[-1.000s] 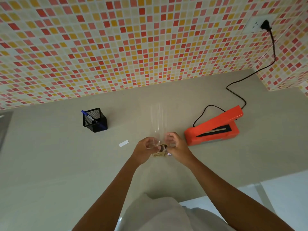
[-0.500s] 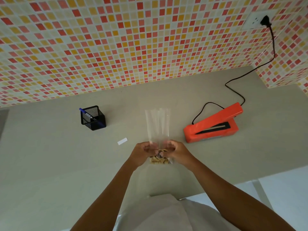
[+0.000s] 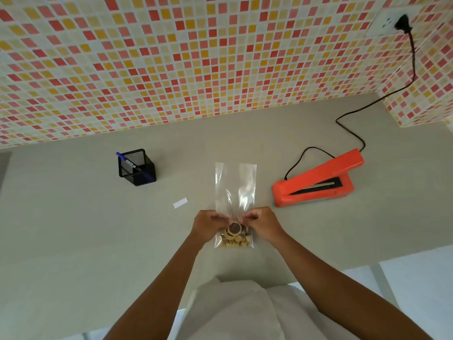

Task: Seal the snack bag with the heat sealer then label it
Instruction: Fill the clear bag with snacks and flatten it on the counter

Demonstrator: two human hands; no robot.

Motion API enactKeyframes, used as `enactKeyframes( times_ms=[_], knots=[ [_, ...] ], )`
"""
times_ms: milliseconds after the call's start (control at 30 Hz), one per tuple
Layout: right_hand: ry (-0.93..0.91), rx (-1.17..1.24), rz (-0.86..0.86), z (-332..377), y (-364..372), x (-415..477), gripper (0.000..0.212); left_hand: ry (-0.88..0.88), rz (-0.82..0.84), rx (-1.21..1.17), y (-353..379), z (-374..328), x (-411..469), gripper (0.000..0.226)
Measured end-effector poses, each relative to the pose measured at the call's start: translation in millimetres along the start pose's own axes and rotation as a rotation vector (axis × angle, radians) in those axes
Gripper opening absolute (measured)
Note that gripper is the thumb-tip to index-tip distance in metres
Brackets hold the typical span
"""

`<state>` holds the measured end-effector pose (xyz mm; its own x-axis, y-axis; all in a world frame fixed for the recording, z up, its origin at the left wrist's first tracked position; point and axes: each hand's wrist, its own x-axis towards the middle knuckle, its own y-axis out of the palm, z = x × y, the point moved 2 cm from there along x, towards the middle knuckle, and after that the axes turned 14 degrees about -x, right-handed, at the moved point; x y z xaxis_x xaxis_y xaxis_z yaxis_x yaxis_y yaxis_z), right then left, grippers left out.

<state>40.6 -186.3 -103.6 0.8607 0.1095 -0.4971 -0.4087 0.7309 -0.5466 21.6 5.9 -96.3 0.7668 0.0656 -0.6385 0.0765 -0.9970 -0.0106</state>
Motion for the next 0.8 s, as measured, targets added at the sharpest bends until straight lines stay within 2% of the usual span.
enactKeyframes(
  times_ms=[100, 233, 333, 400, 500, 633, 800],
  knots=[
    [-0.014, -0.076, -0.012, 2.1, 3.0, 2.4, 0.007, 0.0, -0.089, 0.16, 0.7, 1.9, 2.4, 0.024],
    [-0.031, -0.168, -0.006, 1.9, 8.3, 4.0, 0.009, 0.008, -0.173, 0.316, 1.0, -1.8, -1.2, 0.016],
    [-0.011, -0.218, 0.005, 3.0, 9.5, 5.0, 0.003, 0.011, -0.236, 0.432, -2.2, -0.5, -1.2, 0.037],
    [0.002, -0.265, 0.014, 3.9, 8.8, 5.2, 0.016, -0.008, -0.226, 0.471, -4.1, 1.2, -0.1, 0.045],
    [0.036, -0.347, 0.0, 1.2, 10.0, 5.2, 0.038, -0.032, -0.193, 0.513, -8.8, 5.6, 0.9, 0.041],
    [0.083, -0.391, 0.001, -0.7, 14.6, 5.3, 0.034, -0.053, -0.225, 0.561, -11.1, 8.5, 0.1, 0.041],
    [0.149, -0.444, -0.077, 0.0, 14.9, -2.3, 0.045, -0.017, -0.273, 0.624, -7.3, 3.6, -8.6, 0.048]
  ],
)
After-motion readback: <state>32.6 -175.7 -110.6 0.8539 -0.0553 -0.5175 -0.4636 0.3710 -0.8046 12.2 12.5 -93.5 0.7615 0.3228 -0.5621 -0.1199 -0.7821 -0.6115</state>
